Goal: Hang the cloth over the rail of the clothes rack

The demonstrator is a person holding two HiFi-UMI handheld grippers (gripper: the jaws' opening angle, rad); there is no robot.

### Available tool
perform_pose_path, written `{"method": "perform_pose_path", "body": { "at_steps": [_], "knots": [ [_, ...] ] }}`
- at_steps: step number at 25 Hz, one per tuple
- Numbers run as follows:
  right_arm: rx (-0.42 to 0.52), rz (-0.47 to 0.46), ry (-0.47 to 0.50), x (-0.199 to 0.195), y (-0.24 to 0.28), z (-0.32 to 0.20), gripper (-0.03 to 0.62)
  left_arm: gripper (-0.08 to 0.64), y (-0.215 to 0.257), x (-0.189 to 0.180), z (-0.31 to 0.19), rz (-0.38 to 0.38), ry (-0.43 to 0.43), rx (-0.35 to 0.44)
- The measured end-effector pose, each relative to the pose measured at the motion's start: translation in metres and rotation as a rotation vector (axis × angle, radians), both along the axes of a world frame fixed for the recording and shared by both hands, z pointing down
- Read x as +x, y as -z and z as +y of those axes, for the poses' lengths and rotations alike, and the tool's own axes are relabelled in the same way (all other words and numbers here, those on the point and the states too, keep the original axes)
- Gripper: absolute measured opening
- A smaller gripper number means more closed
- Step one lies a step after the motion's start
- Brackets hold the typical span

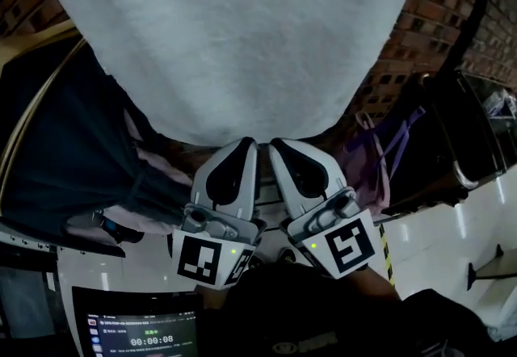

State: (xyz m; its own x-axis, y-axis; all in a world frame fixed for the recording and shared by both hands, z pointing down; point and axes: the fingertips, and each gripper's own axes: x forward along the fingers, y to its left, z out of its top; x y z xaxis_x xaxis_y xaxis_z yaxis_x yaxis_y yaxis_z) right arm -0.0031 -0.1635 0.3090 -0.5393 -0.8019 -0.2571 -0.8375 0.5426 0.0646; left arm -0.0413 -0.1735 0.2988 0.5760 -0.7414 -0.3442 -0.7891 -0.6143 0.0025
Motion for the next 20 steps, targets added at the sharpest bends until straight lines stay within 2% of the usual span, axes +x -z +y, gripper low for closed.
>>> {"method": "perform_pose_path", "body": {
  "at_steps": [11, 16, 20],
  "knots": [
    [-0.011, 0.014, -0.021, 0.001, -0.003, 0.001, 0.005, 0.006, -0.001, 0.006, 0.002, -0.081, 0.045, 0.005],
    [-0.003, 0.045, -0.023, -0.002, -0.004, 0.001, 0.005, 0.005, -0.012, 0.011, 0.003, -0.169, 0.058, -0.045],
    [0.004, 0.046, -0.02, -0.002, 0.0, 0.001, 0.005, 0.005, -0.01, 0.013, 0.004, -0.18, 0.059, -0.038]
  ]
}}
